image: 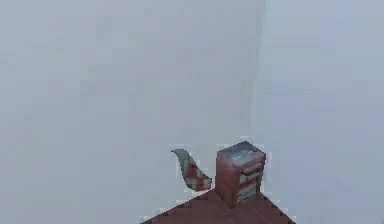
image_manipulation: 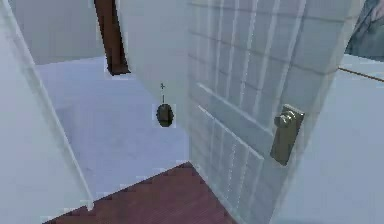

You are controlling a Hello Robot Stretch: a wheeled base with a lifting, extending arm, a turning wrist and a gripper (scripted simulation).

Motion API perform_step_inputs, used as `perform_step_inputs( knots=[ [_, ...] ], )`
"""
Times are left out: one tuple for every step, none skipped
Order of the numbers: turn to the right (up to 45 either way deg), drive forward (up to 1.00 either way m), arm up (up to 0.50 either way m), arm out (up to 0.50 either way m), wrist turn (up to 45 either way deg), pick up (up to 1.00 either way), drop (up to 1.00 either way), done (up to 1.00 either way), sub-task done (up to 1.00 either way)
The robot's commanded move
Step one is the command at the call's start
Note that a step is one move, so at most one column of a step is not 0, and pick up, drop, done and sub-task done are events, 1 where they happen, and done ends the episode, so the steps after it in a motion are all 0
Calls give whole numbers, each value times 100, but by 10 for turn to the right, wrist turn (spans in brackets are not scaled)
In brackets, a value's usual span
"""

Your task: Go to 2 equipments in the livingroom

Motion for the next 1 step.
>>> perform_step_inputs(
  knots=[
    [450, 0, 0, 0, 0, 0, 0, 0, 0]
  ],
)
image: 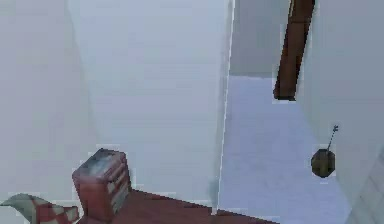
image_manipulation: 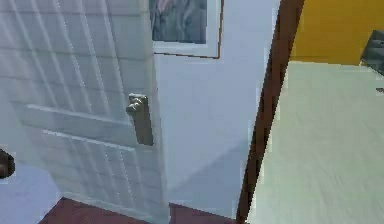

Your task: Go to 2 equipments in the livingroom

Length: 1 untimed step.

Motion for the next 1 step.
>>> perform_step_inputs(
  knots=[
    [450, 0, 0, 0, 0, 0, 0, 0, 0]
  ],
)
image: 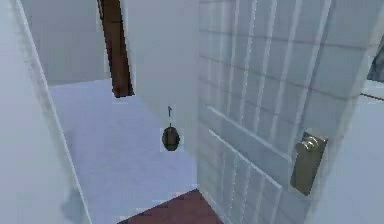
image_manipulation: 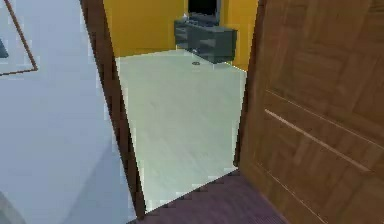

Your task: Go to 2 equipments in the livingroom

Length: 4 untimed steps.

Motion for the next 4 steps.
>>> perform_step_inputs(
  knots=[
    [450, 0, 0, 0, 0, 0, 0, 0, 0],
    [420, 0, 0, 0, 0, 0, 0, 0, 0],
    [0, 100, 0, 0, 0, 0, 0, 0, 0],
    [210, 0, 0, 0, 0, 0, 0, 0, 0]
  ],
)
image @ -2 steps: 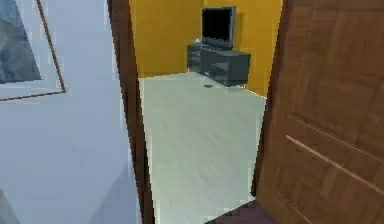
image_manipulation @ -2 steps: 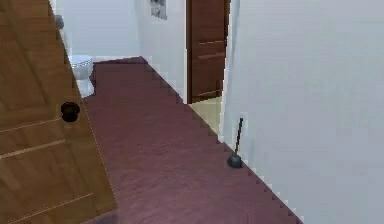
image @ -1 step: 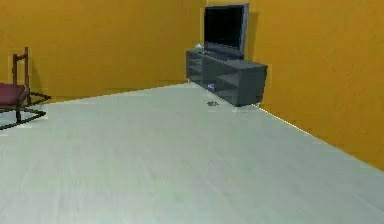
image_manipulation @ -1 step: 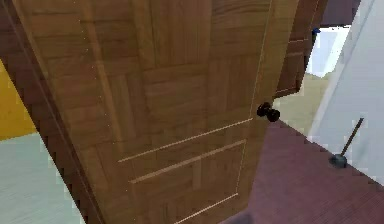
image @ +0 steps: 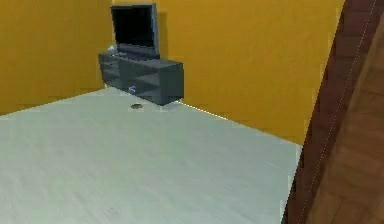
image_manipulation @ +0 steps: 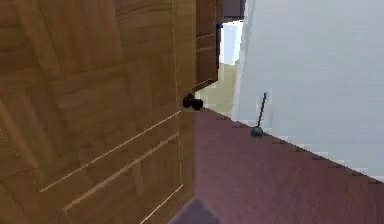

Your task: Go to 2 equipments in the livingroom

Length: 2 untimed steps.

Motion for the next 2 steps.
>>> perform_step_inputs(
  knots=[
    [0, 35, 0, 0, 0, 0, 0, 0, 0],
    [-180, 0, 0, 0, 0, 0, 0, 0, 0]
  ],
)
